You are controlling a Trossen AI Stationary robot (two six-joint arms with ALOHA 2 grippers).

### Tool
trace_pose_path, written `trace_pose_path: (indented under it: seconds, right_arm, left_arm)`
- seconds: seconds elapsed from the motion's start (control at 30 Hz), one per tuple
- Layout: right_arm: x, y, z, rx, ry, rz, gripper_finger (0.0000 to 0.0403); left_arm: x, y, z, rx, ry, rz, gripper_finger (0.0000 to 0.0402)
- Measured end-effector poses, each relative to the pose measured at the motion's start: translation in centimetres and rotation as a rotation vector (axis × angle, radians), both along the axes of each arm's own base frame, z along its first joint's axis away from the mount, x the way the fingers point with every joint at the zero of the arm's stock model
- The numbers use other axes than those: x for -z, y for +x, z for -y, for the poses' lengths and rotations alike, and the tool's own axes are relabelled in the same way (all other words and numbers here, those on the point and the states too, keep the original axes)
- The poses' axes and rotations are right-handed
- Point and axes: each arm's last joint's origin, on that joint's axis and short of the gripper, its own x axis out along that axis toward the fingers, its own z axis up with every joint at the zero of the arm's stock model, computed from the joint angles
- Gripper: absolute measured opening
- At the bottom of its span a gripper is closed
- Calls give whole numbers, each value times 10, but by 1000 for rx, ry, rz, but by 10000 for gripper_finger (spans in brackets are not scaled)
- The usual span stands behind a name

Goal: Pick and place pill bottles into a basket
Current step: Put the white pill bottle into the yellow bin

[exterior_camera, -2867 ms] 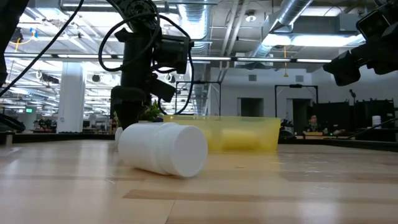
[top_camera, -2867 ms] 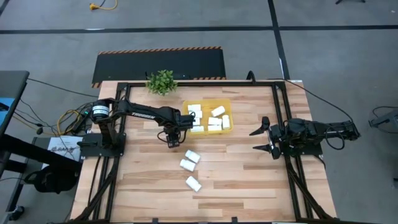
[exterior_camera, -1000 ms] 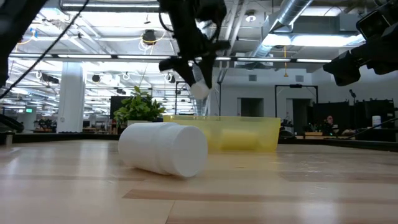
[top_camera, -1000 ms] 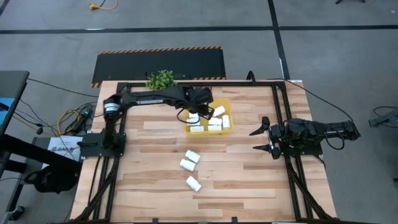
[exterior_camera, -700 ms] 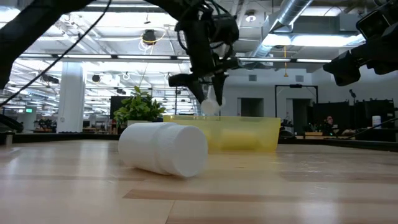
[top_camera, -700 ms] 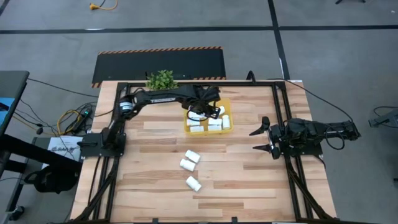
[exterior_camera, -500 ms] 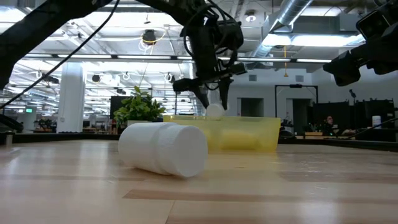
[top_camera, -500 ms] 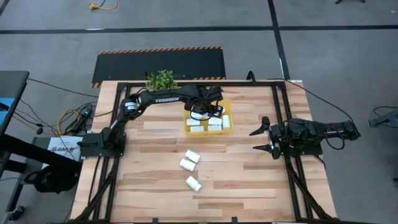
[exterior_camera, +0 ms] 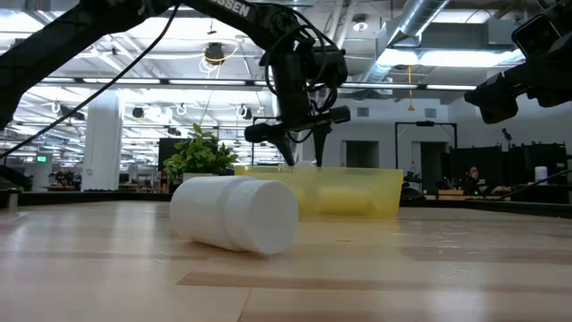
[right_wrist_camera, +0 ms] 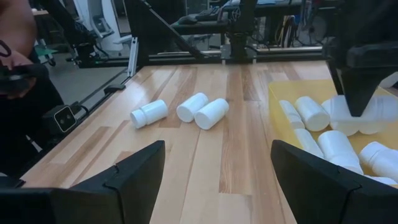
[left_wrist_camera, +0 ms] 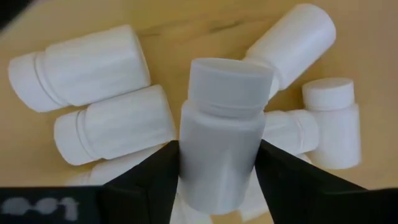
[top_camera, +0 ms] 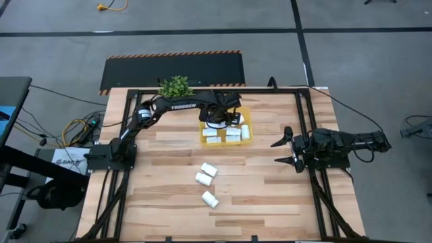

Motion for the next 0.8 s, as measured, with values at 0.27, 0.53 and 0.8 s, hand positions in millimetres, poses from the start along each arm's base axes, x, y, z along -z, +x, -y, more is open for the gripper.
trace_pose_path:
  seconds: [0.27, 0.53, 0.8]
  right_arm:
    - [0, 0, 0, 0, 0, 0, 286]
    - [0, 0, 0, 0, 0, 0, 286]
    - [0, 0, 0, 0, 0, 0, 286]
  left_arm:
    - [0, -1, -2, -4, -1, -1, 252]
    - [0, 0, -2, -9, 1, 9, 303]
    - [-1, -6, 15, 134, -117, -66, 312]
